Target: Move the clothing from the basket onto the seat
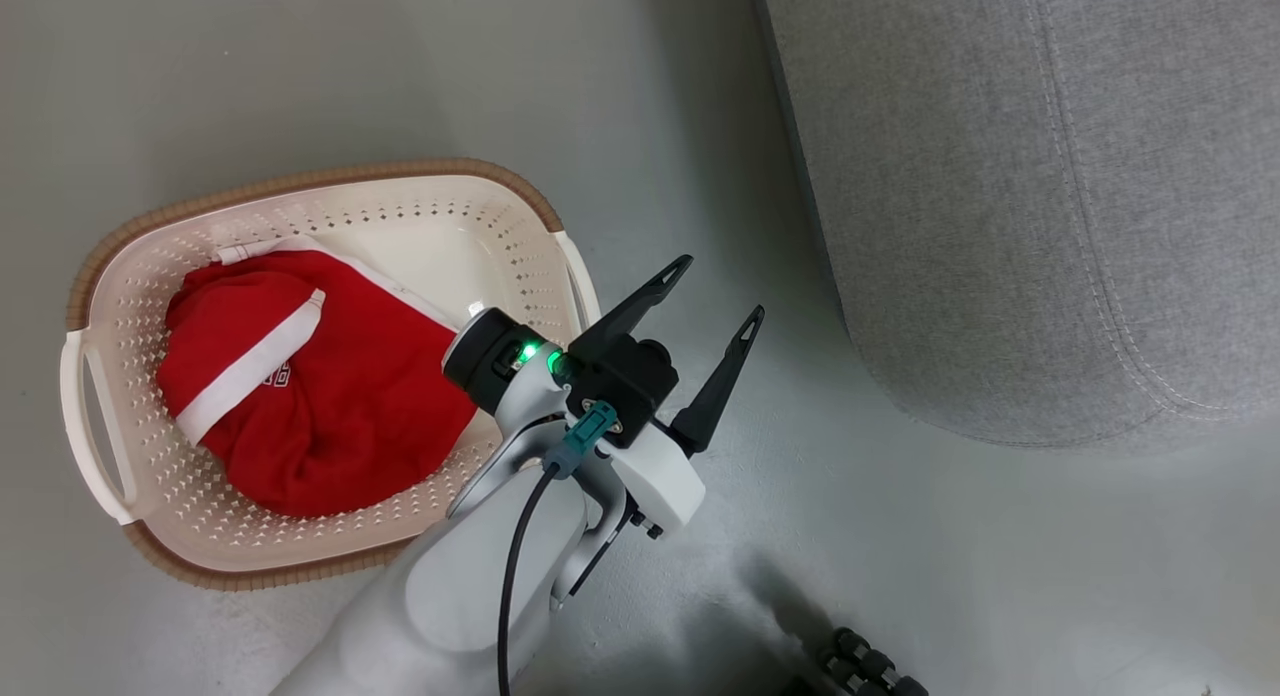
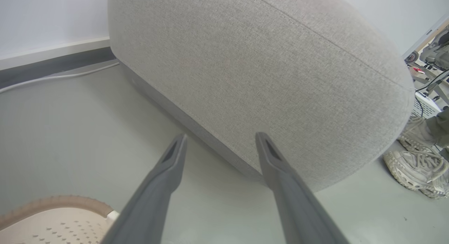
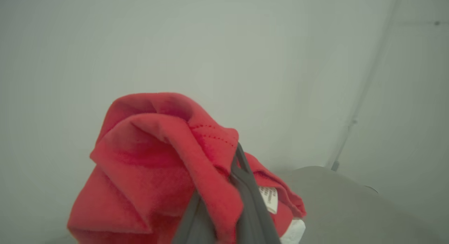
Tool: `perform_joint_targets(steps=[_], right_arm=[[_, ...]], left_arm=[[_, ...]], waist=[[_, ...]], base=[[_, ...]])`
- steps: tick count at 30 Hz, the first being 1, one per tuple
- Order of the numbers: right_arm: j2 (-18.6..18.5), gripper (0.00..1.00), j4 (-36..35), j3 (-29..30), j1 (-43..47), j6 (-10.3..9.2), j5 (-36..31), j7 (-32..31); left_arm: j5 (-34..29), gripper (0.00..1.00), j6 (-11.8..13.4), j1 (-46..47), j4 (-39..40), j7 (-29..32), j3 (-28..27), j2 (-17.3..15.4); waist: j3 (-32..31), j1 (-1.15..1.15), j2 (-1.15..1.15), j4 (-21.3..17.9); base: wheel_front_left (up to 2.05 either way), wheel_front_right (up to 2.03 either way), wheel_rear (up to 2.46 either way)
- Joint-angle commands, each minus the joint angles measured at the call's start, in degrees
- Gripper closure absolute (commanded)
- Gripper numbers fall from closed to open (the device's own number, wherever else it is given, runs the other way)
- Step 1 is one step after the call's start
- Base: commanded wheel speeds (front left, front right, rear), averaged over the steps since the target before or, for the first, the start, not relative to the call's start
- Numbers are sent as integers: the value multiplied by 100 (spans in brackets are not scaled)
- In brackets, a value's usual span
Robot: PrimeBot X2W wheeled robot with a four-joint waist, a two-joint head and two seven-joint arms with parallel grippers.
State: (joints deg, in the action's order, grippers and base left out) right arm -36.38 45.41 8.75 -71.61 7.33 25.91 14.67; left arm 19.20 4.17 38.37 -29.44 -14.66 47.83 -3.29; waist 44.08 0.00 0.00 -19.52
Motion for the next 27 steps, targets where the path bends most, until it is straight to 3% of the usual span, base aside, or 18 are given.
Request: perform_joint_targets(steps=[1, 9, 17, 19, 20, 27], right_arm=[[-136, 100, -4, 38, 339, 16, 114, 33], [207, 100, 301, -486, 1195, 16, 619, 33], [287, 100, 398, -937, 1873, 16, 928, 33], [330, 50, 470, -1067, 2045, 16, 1041, 33], [341, 0, 482, -1119, 2120, 16, 1092, 33], [355, 0, 362, -1548, 2610, 16, 1312, 33]], left_arm=[[9, 0, 56, 64, 158, -34, -44, 41], [100, 0, 106, 57, 175, -34, -31, 41], [170, 0, 126, -84, 300, -34, -69, 41], [208, 0, 115, -154, 334, -34, -78, 41], [226, 0, 108, -188, 348, -34, -82, 41], [294, 0, 93, -398, 488, -34, -191, 41]], waist=[[25, 0, 0, 36], [-121, 0, 0, 140], [-456, 0, 0, 182], [-568, 0, 0, 196], [-626, 0, 0, 204], [-1038, 0, 0, 322]], base=[[0, 0, 0], [0, 0, 0], [0, 0, 0], [0, 0, 0], [0, 0, 0], [0, 0, 0]])
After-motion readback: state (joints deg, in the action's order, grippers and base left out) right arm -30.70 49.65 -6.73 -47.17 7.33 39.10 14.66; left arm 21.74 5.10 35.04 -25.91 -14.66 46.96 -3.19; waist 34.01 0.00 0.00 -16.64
